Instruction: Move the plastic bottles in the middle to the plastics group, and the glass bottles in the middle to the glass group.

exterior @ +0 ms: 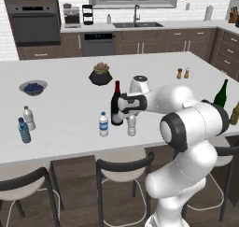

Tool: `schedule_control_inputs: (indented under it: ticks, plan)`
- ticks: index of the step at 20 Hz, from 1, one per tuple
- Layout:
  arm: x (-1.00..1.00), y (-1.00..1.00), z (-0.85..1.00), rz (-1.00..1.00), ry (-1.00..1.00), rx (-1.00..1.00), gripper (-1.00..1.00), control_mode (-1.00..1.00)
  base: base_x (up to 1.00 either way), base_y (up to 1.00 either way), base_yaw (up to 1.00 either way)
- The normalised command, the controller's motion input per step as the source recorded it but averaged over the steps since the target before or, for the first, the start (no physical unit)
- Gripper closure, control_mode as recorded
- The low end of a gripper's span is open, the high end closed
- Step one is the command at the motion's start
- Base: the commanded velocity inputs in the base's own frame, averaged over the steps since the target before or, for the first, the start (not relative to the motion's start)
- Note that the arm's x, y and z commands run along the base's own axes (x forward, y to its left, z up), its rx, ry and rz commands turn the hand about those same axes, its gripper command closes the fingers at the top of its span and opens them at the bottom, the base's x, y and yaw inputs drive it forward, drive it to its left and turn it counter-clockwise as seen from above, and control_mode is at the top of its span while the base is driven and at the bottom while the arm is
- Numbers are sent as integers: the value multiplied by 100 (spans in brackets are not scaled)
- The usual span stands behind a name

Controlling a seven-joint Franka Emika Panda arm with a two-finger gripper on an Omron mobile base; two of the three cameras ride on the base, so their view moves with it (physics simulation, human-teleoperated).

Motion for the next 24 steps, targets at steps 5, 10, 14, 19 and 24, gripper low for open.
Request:
schedule_control_inputs:
  ticks: [5, 10, 14, 19, 24]
  plan:
    - [-45, -3, 17, 1, -8, 2, 100, -100, 0, 0, 0]
    - [-47, 1, 37, 0, 2, 0, 100, -100, 0, 0, 0]
    - [-62, 23, 33, -7, 3, 5, 100, -100, 0, 0, 0]
    - [-68, 48, 25, -5, -2, 1, 100, -100, 0, 0, 0]
    - [-59, 77, 18, -15, 0, 0, 100, -100, 0, 0, 0]
